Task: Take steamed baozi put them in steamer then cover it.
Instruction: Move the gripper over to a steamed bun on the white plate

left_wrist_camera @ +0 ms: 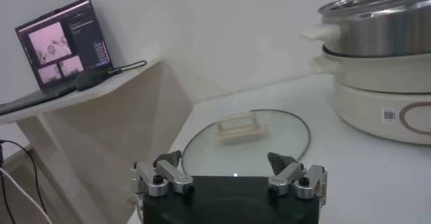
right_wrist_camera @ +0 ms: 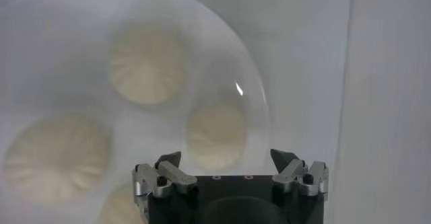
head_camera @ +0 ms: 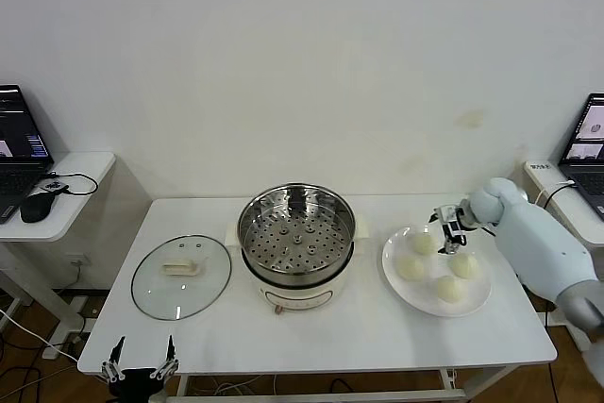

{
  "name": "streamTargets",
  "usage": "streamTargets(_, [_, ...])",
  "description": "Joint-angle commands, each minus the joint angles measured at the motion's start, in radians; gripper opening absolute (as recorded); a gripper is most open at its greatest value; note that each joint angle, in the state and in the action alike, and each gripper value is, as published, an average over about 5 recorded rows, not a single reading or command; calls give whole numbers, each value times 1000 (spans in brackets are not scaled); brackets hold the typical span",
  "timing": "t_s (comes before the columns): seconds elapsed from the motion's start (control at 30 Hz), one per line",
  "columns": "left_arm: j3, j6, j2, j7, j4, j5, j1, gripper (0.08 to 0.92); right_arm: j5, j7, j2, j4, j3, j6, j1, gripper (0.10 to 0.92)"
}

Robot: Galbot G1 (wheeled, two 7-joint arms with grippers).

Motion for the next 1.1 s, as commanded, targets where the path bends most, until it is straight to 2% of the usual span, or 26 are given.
streamTargets(0.03, [-1,0,1,-1,2,0,-1,823,-31,-4,68,-104,-32,16,37,816])
streamTargets(0.57, [-6,1,4,-1,9,-5,-8,823,-93,12,144,-209,5,24,30,721])
streamTargets(0.93, [-5,0,3,-3,8,-6,-7,823,-94,9,139,-211,12,21,29,634])
streamTargets(1.1, [-5,0,4,-2,2,-6,-3,823,-62,-3,109,-161,1,11,36,632])
